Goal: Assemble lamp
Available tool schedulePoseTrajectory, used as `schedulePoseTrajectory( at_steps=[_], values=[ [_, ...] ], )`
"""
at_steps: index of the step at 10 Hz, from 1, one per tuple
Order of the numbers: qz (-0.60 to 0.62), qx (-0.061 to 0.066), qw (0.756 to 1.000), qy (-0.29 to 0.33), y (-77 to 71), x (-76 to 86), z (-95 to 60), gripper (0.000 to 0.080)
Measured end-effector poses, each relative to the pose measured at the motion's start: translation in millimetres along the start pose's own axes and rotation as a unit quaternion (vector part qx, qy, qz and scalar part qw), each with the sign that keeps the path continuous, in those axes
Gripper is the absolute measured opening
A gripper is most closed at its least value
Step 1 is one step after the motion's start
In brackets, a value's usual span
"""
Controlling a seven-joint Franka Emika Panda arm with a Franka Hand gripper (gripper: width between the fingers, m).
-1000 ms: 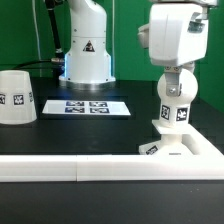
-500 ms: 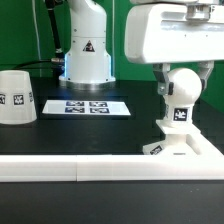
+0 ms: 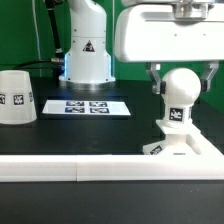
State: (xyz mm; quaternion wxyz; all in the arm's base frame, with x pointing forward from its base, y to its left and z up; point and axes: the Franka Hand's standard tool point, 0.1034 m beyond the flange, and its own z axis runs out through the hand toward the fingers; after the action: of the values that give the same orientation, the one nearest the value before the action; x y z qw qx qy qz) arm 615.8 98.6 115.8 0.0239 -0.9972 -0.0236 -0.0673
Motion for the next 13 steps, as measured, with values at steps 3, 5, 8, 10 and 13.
schedulePoseTrajectory(
  at_steps=[3, 5, 8, 10, 13],
  values=[
    [0.144, 0.003, 0.990, -0.004, -1.1, -3.4, 1.2, 0.0579],
    [0.196, 0.004, 0.981, -0.006, 0.3, -3.6, 1.3, 0.0579],
    [0.284, 0.008, 0.959, -0.009, 0.4, -4.5, 1.9, 0.0579],
    [0.397, 0.015, 0.917, -0.017, -0.1, -6.2, 2.5, 0.0579],
    [0.543, 0.021, 0.839, -0.026, -4.0, -7.0, 3.0, 0.0579]
  ],
)
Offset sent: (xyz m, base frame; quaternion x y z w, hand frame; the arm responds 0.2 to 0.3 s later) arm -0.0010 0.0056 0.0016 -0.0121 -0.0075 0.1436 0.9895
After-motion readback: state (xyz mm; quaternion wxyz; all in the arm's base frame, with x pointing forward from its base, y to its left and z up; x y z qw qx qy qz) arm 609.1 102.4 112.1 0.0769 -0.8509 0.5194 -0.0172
